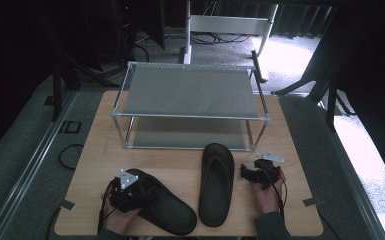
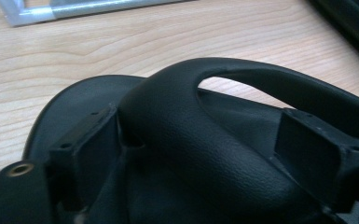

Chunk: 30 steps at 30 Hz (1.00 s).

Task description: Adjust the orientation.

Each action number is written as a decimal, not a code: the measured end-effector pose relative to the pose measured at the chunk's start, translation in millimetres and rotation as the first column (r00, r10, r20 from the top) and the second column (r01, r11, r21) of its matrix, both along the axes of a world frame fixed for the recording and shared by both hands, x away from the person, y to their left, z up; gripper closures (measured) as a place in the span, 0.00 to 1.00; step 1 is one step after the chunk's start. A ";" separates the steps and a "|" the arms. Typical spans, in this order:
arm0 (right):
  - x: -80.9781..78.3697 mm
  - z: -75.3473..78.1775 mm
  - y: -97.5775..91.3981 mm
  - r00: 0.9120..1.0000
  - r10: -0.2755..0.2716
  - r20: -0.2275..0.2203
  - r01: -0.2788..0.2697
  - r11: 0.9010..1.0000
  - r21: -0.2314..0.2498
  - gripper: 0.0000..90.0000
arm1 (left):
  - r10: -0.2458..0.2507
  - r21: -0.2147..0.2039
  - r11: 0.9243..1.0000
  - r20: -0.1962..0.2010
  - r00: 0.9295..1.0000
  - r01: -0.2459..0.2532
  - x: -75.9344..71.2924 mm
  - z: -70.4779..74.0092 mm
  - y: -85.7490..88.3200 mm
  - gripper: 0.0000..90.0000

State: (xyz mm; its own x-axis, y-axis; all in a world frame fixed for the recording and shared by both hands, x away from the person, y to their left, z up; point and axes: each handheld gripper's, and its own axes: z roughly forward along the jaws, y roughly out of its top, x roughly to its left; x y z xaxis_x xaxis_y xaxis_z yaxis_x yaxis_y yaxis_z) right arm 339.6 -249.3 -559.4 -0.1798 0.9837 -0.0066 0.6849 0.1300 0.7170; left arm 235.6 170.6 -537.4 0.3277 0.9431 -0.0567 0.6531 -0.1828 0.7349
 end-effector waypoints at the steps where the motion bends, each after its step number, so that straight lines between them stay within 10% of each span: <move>1: 0.0 0.0 0.0 1.000 0.000 0.000 0.000 1.000 0.000 0.13 | 0.005 0.007 1.000 0.003 1.000 -0.005 0.6 0.1 -0.6 0.19; 17: -0.1 -0.1 0.4 1.000 0.010 0.000 -0.010 1.000 0.000 0.13 | -0.042 0.099 0.994 0.074 0.996 0.035 37.4 6.6 -9.7 0.62; 30: -0.4 0.0 0.9 1.000 0.024 -0.001 -0.024 1.000 -0.002 0.13 | -0.035 0.038 0.999 -0.003 0.999 0.035 9.3 4.4 -8.7 0.45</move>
State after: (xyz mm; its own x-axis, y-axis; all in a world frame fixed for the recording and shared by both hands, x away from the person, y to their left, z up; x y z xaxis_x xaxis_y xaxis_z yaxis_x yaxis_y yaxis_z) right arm 339.2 -248.4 -559.4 -0.2031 0.9791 -0.0081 0.6819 0.1474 0.7164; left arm 244.9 161.9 -533.1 0.3607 0.9324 -0.0213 0.6471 -0.2338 0.7257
